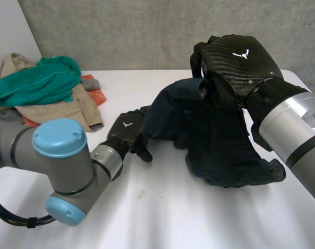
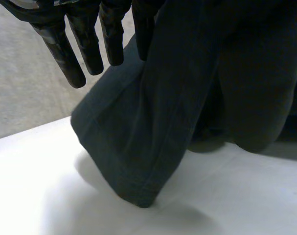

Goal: Fold the laundry.

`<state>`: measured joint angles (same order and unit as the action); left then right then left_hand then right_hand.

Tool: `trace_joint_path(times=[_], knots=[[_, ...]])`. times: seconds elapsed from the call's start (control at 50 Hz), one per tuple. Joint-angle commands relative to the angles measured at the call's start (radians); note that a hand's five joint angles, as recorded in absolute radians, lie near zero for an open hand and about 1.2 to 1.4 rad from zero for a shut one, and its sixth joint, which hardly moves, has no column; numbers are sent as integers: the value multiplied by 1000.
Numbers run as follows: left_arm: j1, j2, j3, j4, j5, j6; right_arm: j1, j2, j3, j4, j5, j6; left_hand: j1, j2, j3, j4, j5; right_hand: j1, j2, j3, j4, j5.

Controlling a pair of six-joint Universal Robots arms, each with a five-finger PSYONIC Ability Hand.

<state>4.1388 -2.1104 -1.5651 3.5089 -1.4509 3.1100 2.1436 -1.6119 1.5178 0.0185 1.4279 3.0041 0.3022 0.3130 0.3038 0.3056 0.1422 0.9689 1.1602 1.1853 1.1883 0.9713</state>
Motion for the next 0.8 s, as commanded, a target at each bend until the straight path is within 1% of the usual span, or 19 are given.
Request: trace_joint_path(times=[0.02, 0.06, 0.08, 0.14, 0.2, 0.24, 0.28, 0.32, 0.36, 0.38, 0.44, 0.46, 0.52, 0.58, 0.62, 0.68, 0.74, 0.78, 0.8], knots=[[-29, -45, 69, 5, -104, -24, -2, -54, 16, 12, 0, 61, 108, 97, 106, 104, 93, 427, 236, 211, 208, 250], [-35, -59, 91, 4, -137, -31, -2, -72, 16, 24, 0, 67, 175, 164, 174, 172, 161, 427, 236, 211, 208, 250], [-40, -74, 108, 2, -158, -34, -2, -77, 16, 27, 0, 67, 327, 316, 325, 323, 312, 427, 236, 211, 208, 250], [-43, -86, 119, 4, -183, -34, -11, -89, 13, 44, 5, 61, 600, 590, 599, 597, 586, 427, 236, 211, 208, 250], [-43, -76, 108, 5, -190, -33, -56, -88, 13, 63, 3, 55, 639, 628, 638, 636, 625, 427, 236, 211, 208, 250], [-45, -54, 89, 13, -203, -19, -129, -89, 16, 90, -6, 52, 634, 623, 632, 630, 619, 427, 236, 211, 208, 250], [-40, -10, 70, 12, -210, -14, -181, -89, 16, 107, -10, 48, 631, 620, 629, 627, 616, 427, 236, 211, 208, 250], [-28, 70, 28, 5, -203, -4, -246, -85, 18, 142, -26, 36, 651, 640, 649, 648, 636, 427, 236, 211, 208, 250], [-19, 111, -2, 8, -200, 7, -281, -75, 21, 165, -47, 24, 774, 763, 772, 770, 759, 427, 236, 211, 208, 250], [-5, 140, -27, 10, -191, 22, -303, -69, 25, 179, -78, 9, 952, 941, 950, 948, 937, 427, 236, 211, 208, 250], [14, 159, -47, 7, -169, 58, -317, -37, 31, 184, -115, -13, 1094, 1083, 1092, 1090, 1079, 427, 236, 211, 208, 250], [15, 155, -53, 8, -158, 88, -317, -7, 27, 182, -121, -30, 1094, 1083, 1092, 1091, 1080, 427, 236, 211, 208, 250], [20, 132, -49, 13, -144, 127, -318, 58, 9, 193, -118, -57, 1094, 1083, 1092, 1091, 1080, 427, 236, 211, 208, 250], [31, 50, -6, 12, -144, 179, -317, 110, -2, 186, -113, -73, 1094, 1083, 1092, 1091, 1080, 427, 236, 211, 208, 250], [35, -9, 63, 12, -147, 217, -317, 138, -13, 182, -110, -76, 1094, 1083, 1092, 1091, 1080, 427, 236, 211, 208, 250], [37, -87, 172, 8, -144, 239, -317, 204, -65, 175, -84, -77, 1094, 1083, 1092, 1091, 1080, 427, 236, 211, 208, 250], [32, -125, 236, 13, -138, 240, -314, 271, -120, 176, -44, -79, 1094, 1083, 1092, 1091, 1080, 427, 236, 211, 208, 250], [26, -135, 270, 12, -132, 236, -314, 291, -142, 178, -29, -80, 1094, 1083, 1092, 1091, 1080, 427, 236, 211, 208, 250], [20, -135, 270, 7, -131, 233, -312, 296, -143, 176, -24, -80, 845, 834, 843, 841, 830, 427, 236, 211, 208, 250]])
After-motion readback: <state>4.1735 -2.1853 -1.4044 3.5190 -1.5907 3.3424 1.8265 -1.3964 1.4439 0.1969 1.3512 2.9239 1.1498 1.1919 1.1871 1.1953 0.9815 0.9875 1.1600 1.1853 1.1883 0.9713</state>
